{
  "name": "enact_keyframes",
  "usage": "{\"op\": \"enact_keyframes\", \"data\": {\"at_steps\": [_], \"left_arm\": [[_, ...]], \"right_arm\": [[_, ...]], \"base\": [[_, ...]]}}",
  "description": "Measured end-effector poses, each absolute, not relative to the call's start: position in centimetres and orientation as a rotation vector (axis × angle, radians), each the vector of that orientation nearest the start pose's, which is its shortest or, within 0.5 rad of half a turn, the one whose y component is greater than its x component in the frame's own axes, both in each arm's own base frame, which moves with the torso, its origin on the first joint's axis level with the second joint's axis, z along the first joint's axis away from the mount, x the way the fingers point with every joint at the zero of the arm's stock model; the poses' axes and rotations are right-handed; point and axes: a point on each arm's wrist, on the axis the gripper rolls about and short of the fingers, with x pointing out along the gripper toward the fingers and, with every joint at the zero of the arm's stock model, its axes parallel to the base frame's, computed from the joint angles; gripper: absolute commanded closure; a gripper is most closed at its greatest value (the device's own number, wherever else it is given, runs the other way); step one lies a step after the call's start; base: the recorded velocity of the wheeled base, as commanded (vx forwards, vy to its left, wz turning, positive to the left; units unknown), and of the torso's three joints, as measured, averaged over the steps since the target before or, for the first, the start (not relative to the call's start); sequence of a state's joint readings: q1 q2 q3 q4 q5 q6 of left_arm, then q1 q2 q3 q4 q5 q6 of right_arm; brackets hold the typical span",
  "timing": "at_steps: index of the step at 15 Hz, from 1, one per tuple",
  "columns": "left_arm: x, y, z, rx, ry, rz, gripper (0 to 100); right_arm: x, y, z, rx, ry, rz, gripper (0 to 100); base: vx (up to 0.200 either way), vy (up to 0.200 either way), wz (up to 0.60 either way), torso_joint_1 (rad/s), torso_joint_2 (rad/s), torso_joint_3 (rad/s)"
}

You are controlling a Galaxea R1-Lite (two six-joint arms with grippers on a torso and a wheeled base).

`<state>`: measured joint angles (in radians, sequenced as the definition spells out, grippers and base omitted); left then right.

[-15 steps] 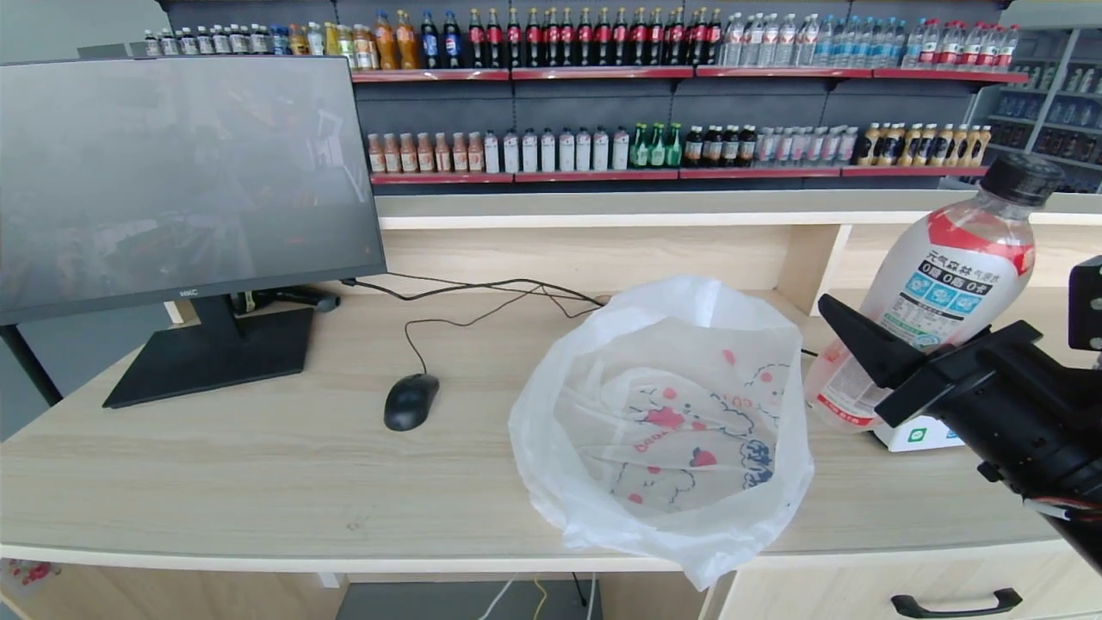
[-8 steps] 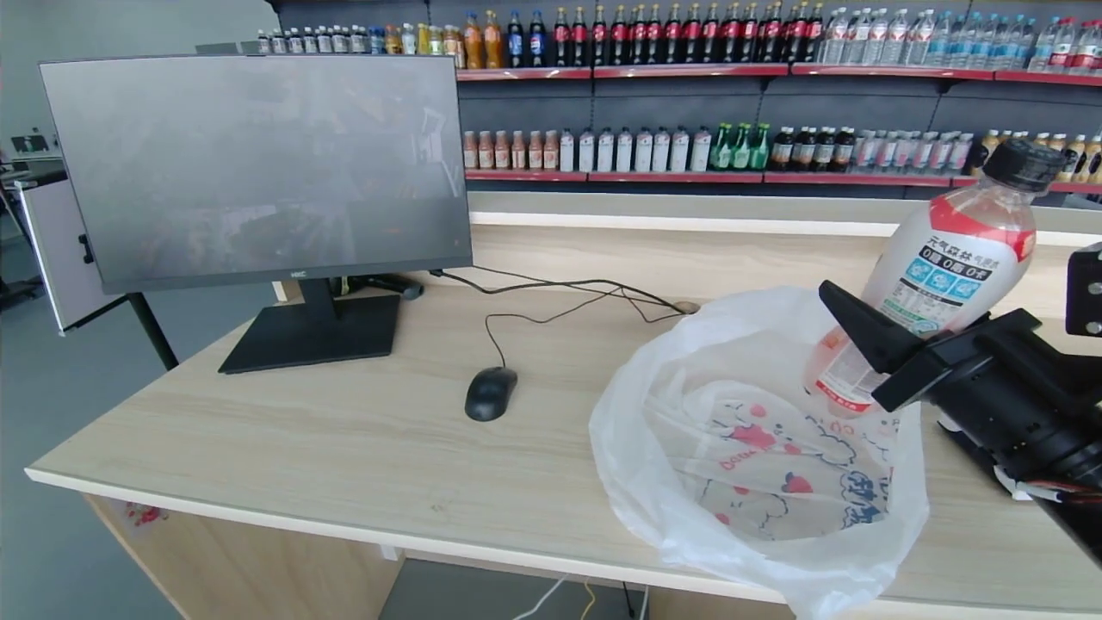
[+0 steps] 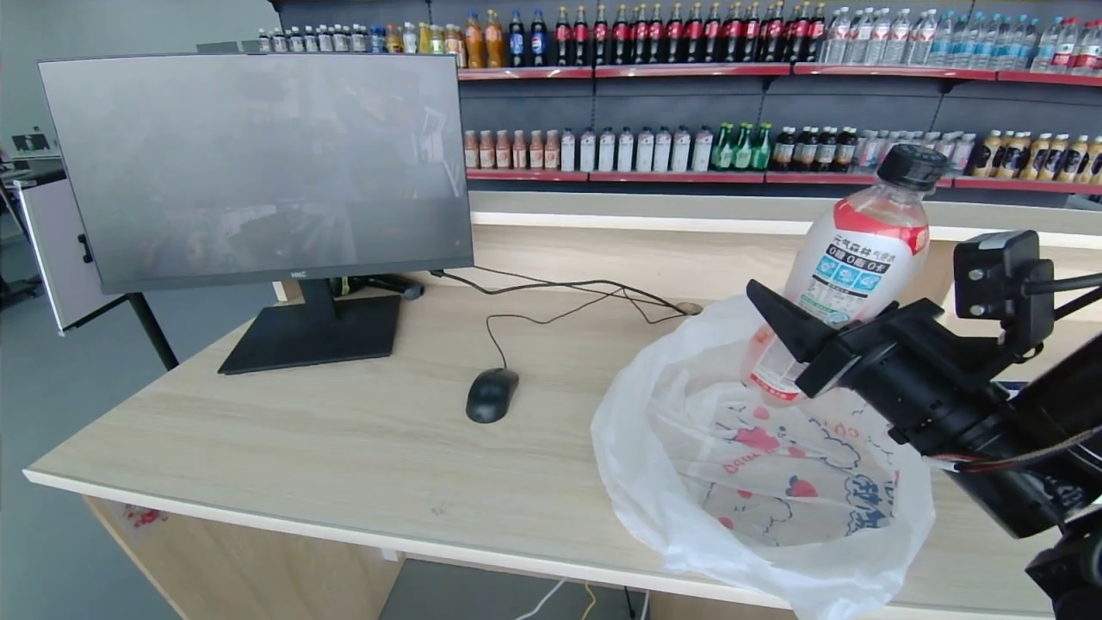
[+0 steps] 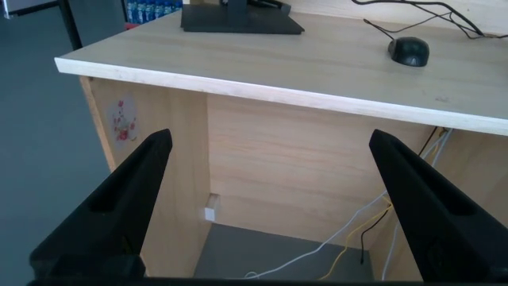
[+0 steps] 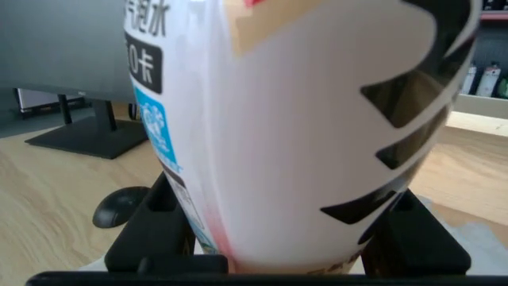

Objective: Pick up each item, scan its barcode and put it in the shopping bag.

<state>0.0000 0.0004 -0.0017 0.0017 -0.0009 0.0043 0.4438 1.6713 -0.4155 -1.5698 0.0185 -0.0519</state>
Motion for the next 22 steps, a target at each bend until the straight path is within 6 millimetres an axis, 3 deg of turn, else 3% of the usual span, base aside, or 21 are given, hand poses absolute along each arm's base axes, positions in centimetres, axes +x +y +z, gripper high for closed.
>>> {"op": "enact_keyframes", "data": {"at_steps": [5, 11, 16, 22], "left_arm": [[-2.3, 0.0, 7.6, 0.005, 0.0, -0.001, 0], [-2.3, 0.0, 7.6, 0.005, 0.0, -0.001, 0], [-2.3, 0.0, 7.6, 0.004, 0.0, -0.001, 0], [-2.3, 0.0, 7.6, 0.005, 0.0, -0.001, 0]], "right_arm": [[25.2, 12.1, 16.6, 0.0, -0.248, 0.456, 100], [27.6, 12.1, 14.0, -0.019, -0.171, 0.425, 100], [28.0, 12.2, 12.2, -0.034, -0.109, 0.425, 100], [28.2, 12.1, 11.5, -0.043, -0.085, 0.422, 100]], "base": [[0.0, 0.0, 0.0, 0.0, 0.0, 0.0], [0.0, 0.0, 0.0, 0.0, 0.0, 0.0], [0.0, 0.0, 0.0, 0.0, 0.0, 0.0], [0.0, 0.0, 0.0, 0.0, 0.0, 0.0]]}}
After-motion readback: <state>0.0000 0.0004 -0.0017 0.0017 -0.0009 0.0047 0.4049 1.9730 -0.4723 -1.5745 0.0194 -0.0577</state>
